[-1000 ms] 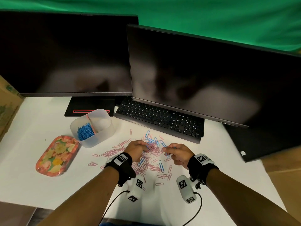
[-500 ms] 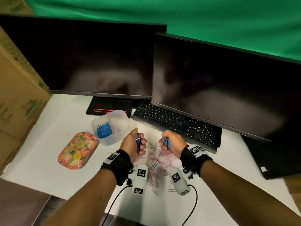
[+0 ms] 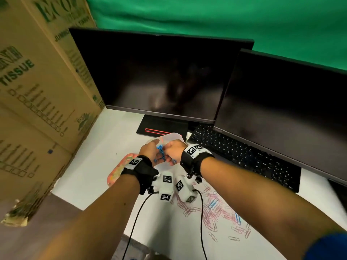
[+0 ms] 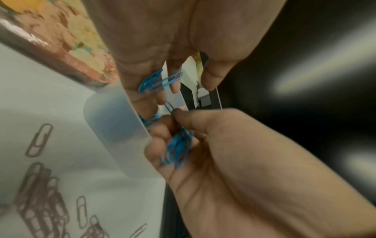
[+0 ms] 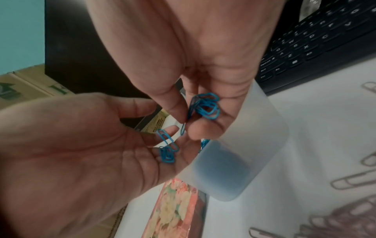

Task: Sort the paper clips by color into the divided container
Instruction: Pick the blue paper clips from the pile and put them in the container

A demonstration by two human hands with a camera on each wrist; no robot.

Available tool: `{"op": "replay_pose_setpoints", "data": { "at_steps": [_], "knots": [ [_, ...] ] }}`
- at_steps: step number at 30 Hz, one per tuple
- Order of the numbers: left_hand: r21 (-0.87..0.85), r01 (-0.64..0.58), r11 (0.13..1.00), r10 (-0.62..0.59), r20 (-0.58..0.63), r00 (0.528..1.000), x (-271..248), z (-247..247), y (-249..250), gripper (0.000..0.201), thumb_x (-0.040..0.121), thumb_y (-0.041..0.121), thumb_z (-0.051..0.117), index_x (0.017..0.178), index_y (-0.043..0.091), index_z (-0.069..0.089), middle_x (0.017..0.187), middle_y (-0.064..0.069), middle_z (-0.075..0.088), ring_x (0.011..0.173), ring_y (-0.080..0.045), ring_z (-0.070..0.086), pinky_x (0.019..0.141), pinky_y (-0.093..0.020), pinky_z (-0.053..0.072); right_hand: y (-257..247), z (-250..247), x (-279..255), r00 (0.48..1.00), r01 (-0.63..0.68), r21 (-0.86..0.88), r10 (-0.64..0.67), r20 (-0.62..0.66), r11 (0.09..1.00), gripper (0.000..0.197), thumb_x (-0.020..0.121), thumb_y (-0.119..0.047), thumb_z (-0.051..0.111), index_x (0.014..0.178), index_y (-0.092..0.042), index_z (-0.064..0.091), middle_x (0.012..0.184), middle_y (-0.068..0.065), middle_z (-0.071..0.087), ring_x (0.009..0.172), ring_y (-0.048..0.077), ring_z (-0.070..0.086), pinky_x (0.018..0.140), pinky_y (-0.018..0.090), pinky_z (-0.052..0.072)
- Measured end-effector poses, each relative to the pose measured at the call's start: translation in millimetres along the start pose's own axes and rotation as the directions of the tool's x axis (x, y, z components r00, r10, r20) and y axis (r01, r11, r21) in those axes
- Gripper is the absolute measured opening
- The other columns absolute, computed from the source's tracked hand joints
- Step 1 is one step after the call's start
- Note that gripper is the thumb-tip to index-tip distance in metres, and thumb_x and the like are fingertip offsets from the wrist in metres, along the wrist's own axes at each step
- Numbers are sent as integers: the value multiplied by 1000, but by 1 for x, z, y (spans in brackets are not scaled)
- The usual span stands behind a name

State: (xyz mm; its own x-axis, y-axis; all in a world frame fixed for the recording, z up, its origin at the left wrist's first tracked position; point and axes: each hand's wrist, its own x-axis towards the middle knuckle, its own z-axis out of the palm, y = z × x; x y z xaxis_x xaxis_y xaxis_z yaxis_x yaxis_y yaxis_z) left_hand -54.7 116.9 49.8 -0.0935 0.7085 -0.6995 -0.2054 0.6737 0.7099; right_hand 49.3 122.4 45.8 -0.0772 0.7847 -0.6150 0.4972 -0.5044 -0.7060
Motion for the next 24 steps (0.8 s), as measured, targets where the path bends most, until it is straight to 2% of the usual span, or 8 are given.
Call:
{"op": "replay_pose_setpoints", "data": {
  "at_steps": [4,7,12,14,17,20,22,24],
  "knots": [
    [106,-5,994,6,-15,1000,10,2,3,26,92,33,53,113,16,53,123,-18,56,112,-40,56,96,-54,48,-8,3,9,998,16,-123,-22,-51,992,30,95,-12,43,111,-3,67,105,18,71,90,28,71,82,35,59],
    [193,-56,980,61,-23,998,11,4,7,21,94,35,50,107,18,53,115,-13,57,107,-35,55,102,-49,45,-14,4,17,997,39,-186,-50,-54,982,29,95,-14,44,109,-2,66,105,16,70,93,26,70,83,34,58],
    [253,-157,955,173,-45,984,11,-1,9,34,95,28,50,124,13,50,113,-8,54,101,-26,50,103,-45,44,-21,3,11,991,124,-297,-105,81,947,28,93,-9,46,115,-5,62,109,14,64,104,28,63,90,37,54],
    [273,-191,943,212,-51,976,10,-6,10,31,95,27,51,122,13,52,113,-7,54,101,-25,49,103,-47,43,-19,1,12,986,155,-295,-131,99,943,34,90,-6,46,121,-7,60,109,11,61,102,26,60,82,33,55],
    [287,-218,933,247,-70,967,8,-16,10,15,94,25,52,106,18,56,109,-7,54,105,-27,52,102,-48,45,-7,-15,8,979,202,-20,-202,7,979,34,87,4,47,116,-2,63,89,5,60,81,19,59,75,29,55],
    [321,-312,894,342,-40,939,2,-20,6,9,93,22,53,89,21,61,105,-7,62,105,-29,59,96,-46,50,20,-46,-8,994,103,474,-99,-35,874,21,92,7,43,81,-4,57,52,3,50,45,11,48,45,16,40],
    [372,-378,848,404,7,915,-3,-18,-4,13,90,20,56,80,21,63,96,-8,68,95,-30,63,89,-43,53,50,-74,-27,996,75,591,-35,-79,803,24,93,5,43,74,-7,52,46,3,49,36,10,47,40,15,40],
    [417,-445,792,457,77,886,-12,-13,-17,16,89,15,57,74,18,63,80,-6,68,80,-24,63,81,-35,52,87,-96,-45,983,80,519,19,-184,851,17,92,5,47,86,-4,59,55,6,57,43,13,55,48,19,48]
  ]
}}
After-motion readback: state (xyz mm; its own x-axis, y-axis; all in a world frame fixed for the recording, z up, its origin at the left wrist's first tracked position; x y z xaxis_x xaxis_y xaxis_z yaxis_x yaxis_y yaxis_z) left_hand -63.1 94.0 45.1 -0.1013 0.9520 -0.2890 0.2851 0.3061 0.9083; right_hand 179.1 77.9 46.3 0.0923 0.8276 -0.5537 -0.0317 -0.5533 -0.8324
